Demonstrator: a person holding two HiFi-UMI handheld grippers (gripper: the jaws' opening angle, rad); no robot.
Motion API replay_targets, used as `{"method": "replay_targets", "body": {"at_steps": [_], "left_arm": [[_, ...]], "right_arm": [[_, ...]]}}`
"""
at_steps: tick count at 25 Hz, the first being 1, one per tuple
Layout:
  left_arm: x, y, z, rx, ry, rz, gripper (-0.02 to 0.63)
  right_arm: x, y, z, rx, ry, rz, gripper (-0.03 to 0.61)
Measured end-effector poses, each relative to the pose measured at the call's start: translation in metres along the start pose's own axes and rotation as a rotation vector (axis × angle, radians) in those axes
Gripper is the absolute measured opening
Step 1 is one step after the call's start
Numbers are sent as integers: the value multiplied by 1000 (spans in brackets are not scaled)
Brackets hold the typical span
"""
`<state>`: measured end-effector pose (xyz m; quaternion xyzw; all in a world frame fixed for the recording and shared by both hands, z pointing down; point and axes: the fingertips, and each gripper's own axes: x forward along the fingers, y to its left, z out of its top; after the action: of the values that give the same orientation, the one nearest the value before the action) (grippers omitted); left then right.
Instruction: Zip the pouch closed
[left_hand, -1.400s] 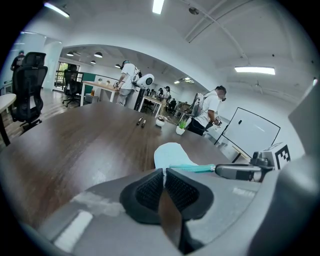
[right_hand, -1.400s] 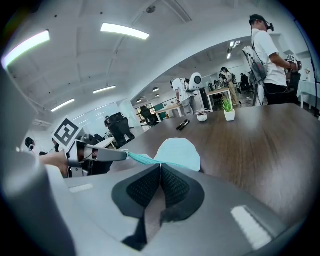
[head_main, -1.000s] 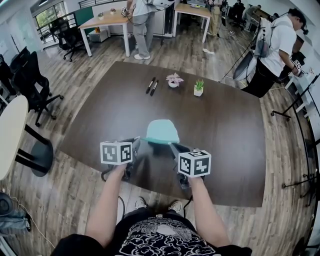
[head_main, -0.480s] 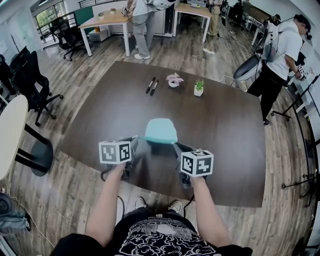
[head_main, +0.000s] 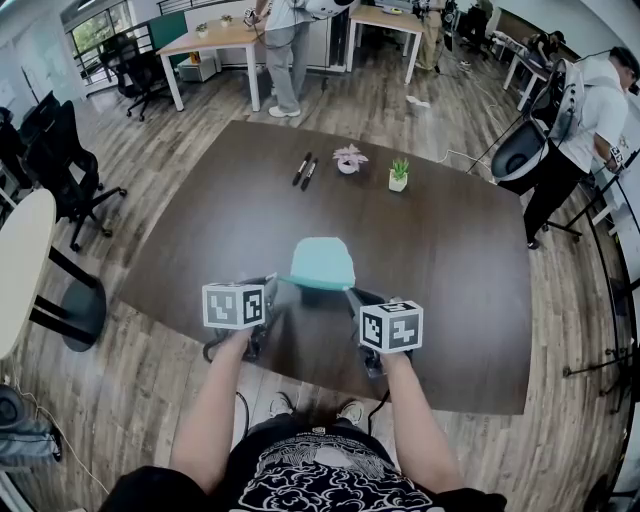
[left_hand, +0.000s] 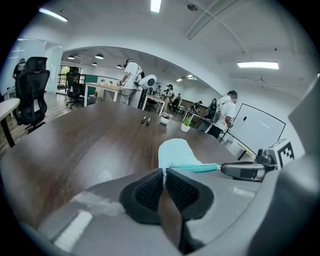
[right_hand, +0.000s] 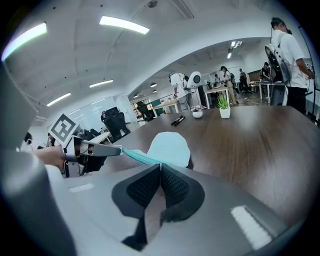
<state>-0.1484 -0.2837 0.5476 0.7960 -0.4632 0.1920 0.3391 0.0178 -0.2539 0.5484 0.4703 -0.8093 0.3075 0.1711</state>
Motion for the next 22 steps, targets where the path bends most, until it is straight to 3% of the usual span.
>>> {"method": "replay_targets", "body": {"at_steps": [22], "left_arm": [[21, 1, -57, 51, 164, -16, 31]], "right_arm": [[19, -21, -56, 101, 129, -42, 9]]}}
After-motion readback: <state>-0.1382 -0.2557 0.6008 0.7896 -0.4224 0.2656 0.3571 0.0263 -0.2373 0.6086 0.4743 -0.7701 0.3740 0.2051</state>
